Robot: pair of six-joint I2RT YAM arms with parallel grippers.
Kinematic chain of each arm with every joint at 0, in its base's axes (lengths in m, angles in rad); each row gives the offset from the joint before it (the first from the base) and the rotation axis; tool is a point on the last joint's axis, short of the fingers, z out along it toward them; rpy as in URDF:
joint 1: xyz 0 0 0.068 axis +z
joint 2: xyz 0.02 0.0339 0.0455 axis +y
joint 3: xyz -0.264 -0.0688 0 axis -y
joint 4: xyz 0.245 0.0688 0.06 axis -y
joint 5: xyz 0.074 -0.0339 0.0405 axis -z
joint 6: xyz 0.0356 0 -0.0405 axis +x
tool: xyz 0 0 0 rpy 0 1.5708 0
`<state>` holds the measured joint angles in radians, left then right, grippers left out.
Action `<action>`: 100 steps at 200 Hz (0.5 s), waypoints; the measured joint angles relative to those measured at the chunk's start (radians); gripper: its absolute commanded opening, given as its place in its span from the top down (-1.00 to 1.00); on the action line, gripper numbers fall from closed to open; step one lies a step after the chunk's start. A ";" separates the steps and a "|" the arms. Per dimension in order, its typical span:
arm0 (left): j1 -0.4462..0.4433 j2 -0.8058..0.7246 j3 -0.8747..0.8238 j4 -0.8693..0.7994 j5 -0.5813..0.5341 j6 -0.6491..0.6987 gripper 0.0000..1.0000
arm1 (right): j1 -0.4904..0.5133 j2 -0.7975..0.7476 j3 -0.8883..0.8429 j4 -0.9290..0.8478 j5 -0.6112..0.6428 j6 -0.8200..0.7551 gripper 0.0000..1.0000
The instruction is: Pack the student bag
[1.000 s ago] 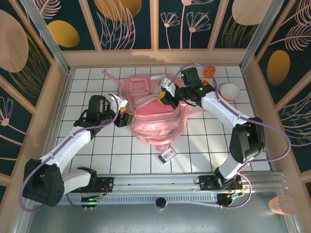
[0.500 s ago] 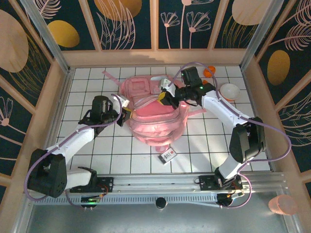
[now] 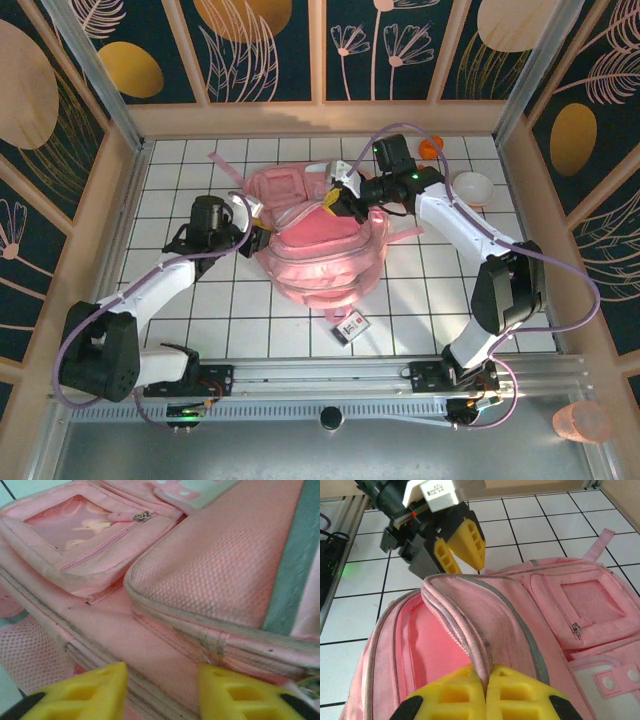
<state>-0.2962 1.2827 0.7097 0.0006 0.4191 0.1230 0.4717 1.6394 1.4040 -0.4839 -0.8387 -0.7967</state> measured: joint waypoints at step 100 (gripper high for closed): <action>0.001 -0.124 0.037 -0.289 0.083 0.475 -0.16 | 0.000 0.021 0.029 -0.044 -0.005 -0.044 1.00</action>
<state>-0.2955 1.1584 0.7464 -0.2882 0.5018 0.5983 0.4717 1.6600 1.4334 -0.5278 -0.8436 -0.8406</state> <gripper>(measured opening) 0.579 0.051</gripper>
